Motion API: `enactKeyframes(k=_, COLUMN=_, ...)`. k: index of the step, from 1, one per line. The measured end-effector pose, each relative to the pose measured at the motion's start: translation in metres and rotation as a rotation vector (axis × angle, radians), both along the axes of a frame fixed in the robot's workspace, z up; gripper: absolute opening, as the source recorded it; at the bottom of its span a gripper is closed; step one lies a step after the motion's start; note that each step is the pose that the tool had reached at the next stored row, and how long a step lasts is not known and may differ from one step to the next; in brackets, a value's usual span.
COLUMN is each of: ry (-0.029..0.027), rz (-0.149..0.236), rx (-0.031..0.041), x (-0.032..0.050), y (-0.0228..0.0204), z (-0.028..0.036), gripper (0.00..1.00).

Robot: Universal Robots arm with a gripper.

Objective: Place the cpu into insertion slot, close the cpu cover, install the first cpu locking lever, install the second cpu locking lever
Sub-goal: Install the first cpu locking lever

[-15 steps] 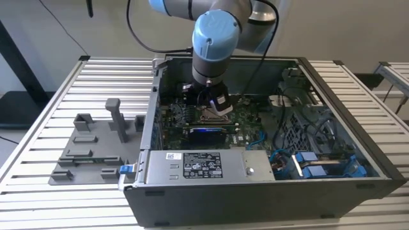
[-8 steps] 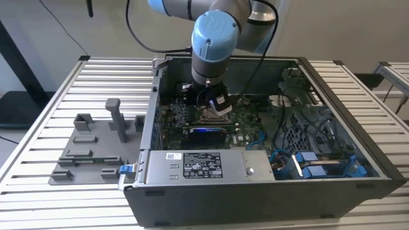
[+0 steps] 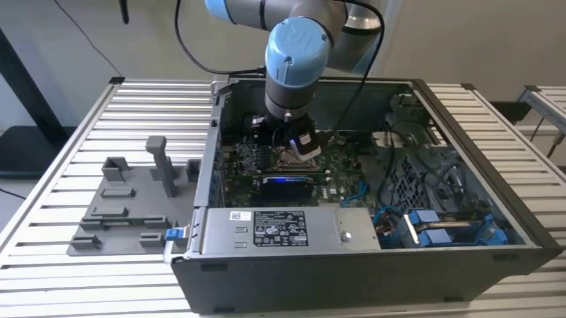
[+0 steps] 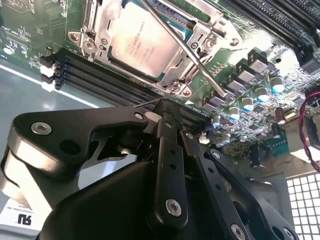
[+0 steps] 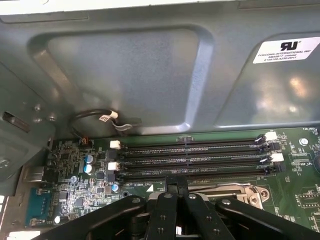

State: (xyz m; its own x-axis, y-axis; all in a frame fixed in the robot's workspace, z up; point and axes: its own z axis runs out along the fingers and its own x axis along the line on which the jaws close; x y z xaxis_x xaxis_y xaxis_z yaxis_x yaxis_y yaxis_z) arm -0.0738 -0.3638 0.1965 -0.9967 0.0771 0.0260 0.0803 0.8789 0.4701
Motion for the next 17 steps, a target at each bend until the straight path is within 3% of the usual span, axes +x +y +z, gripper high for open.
enactKeyframes(k=17, ry=0.0001, rz=0.0, rx=0.0, x=0.0046, y=0.0028, z=-0.0056, gripper=0.11)
